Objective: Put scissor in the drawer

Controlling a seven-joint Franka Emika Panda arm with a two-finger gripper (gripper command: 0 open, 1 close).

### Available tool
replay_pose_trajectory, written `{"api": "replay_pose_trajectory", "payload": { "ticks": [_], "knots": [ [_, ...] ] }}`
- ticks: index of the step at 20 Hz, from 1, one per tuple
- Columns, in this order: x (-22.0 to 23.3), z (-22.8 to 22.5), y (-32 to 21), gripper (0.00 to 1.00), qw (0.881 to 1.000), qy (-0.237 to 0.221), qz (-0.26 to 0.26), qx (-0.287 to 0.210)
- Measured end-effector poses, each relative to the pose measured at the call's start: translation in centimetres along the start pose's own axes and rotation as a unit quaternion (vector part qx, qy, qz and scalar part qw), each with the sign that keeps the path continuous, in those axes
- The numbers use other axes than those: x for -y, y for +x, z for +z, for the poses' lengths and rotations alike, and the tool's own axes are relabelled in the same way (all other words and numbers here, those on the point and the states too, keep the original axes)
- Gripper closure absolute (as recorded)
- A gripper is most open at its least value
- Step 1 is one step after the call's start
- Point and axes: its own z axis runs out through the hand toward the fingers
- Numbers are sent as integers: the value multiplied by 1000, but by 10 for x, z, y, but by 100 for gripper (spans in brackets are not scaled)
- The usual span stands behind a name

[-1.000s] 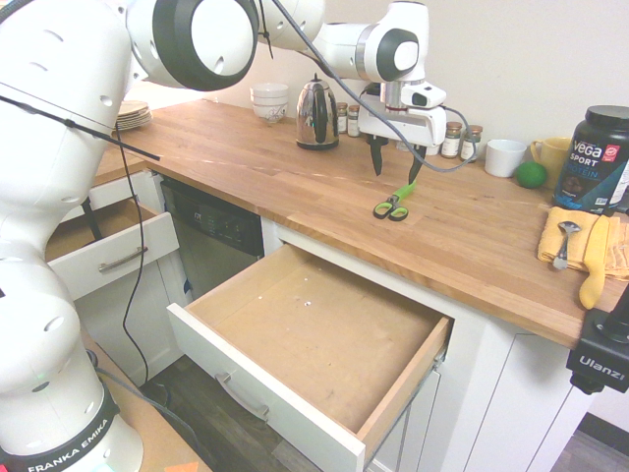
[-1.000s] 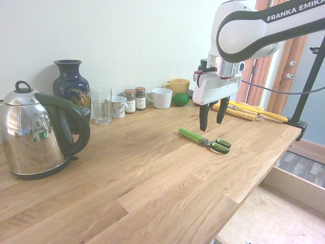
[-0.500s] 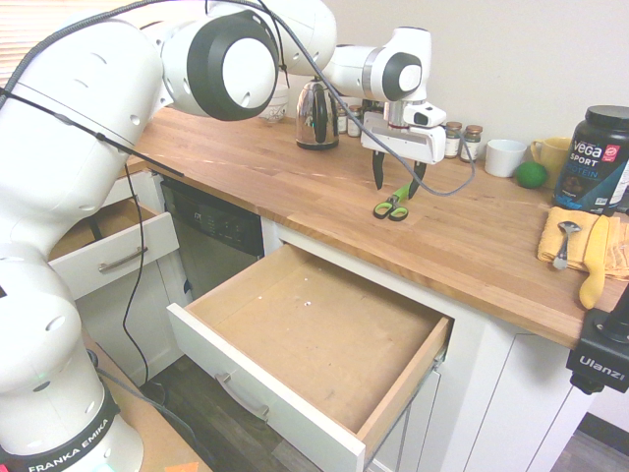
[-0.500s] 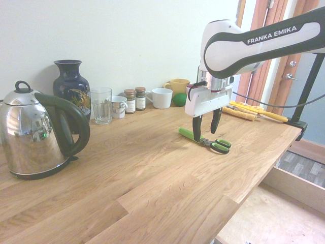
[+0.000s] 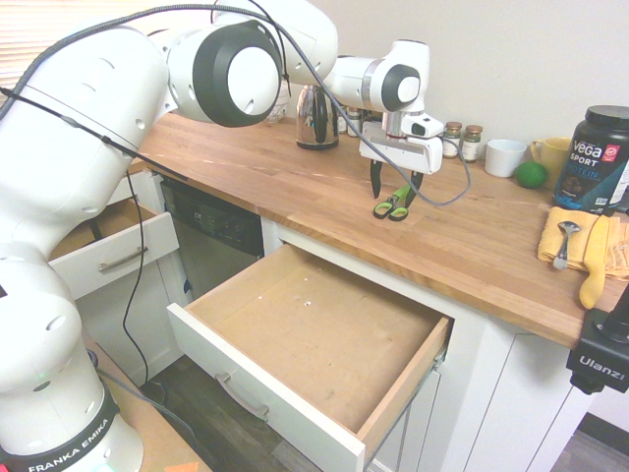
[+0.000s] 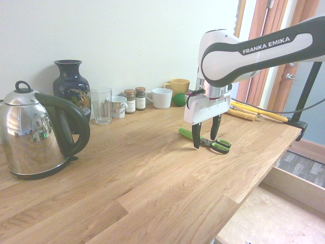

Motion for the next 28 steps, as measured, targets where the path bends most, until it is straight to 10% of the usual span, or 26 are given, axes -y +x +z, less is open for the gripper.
{"api": "replay_pose_trajectory", "payload": {
  "ticks": [28],
  "knots": [
    [-2, 0, 2, 100, 1000, 3, 15, 2]
  ]
}}
